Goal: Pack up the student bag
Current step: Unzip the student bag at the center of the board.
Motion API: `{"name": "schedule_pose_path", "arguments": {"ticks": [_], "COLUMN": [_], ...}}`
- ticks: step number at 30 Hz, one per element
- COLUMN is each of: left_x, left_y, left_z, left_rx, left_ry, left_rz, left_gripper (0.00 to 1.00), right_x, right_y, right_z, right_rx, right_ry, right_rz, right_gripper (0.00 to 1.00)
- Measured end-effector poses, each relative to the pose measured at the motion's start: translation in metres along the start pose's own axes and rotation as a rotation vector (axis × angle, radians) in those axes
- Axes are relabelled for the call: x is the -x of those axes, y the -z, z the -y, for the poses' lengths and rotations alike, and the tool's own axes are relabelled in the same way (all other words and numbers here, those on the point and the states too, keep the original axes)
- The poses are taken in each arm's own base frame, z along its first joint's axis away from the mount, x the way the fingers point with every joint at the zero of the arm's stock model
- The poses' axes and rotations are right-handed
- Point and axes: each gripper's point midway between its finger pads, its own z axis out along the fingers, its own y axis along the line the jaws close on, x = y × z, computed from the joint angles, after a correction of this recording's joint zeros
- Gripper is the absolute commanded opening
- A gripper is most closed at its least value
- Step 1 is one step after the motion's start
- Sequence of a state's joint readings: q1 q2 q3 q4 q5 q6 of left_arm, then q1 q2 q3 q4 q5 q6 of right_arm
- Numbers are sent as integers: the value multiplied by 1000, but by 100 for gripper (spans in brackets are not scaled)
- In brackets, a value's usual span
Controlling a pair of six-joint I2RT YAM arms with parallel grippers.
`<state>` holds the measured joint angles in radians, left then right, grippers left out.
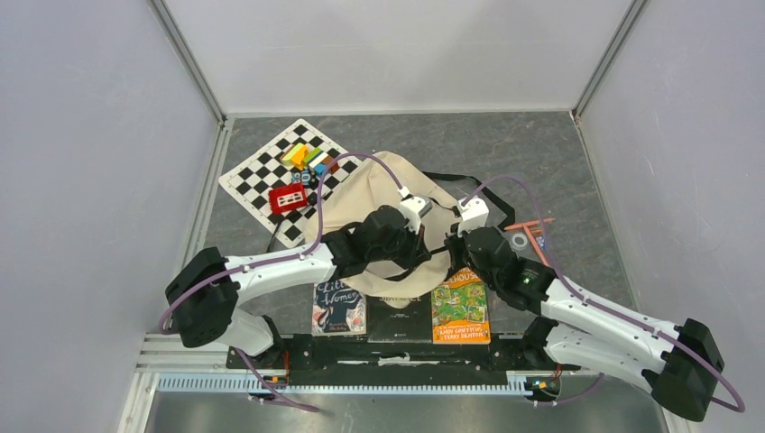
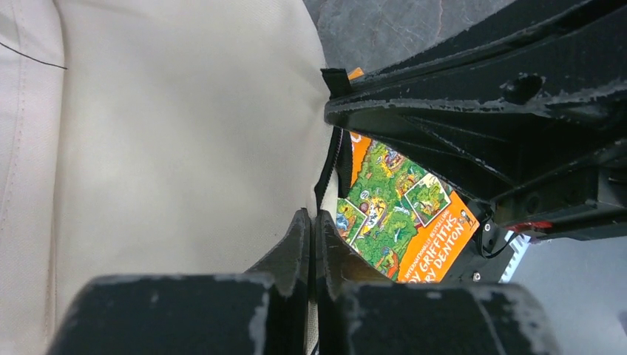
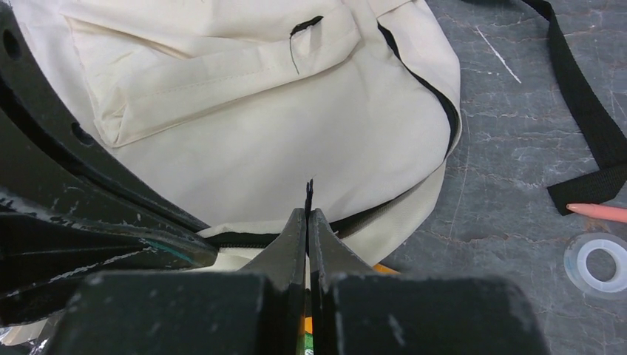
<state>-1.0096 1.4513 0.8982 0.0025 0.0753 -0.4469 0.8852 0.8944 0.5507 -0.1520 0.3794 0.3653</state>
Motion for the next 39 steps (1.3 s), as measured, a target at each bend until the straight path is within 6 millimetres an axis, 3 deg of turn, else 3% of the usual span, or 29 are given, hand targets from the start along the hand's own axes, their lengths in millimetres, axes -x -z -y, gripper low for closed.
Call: {"name": "schedule_pose_path", "arguments": {"ticks": [9, 21, 25, 27, 29, 31, 34, 39], "left_x": [-18, -47, -44, -41, -42, -48, -54, -29], "left_y": [12, 67, 84, 91, 95, 98, 97, 80], "left_z": [0, -10, -14, -15, -16, -18, -21, -9], "left_rx": [-50, -45, -26, -18, -10, 1, 19, 12], "left_ry": [-38, -68, -69, -70, -67, -60, -45, -34], "left_rz": [-24, -29, 6, 24, 25, -1, -39, -35], "left_gripper": [2, 2, 3, 25, 32, 48, 63, 66], "right_x": [-9, -5, -7, -7, -7, -5, -5, -1], "right_y": [1, -6, -11, -13, -14, -15, -14, -11], "right_z": [28, 74, 75, 70, 66, 66, 62, 52], "right_rx": [-129, -277, -259, -228, -199, -190, -158, -94], "right_ry": [61, 38, 21, 20, 23, 29, 34, 33], "right_rz": [-37, -77, -91, -96, -95, -94, -97, -83], "right_gripper": [0, 0, 0, 0, 0, 0, 0, 0]}}
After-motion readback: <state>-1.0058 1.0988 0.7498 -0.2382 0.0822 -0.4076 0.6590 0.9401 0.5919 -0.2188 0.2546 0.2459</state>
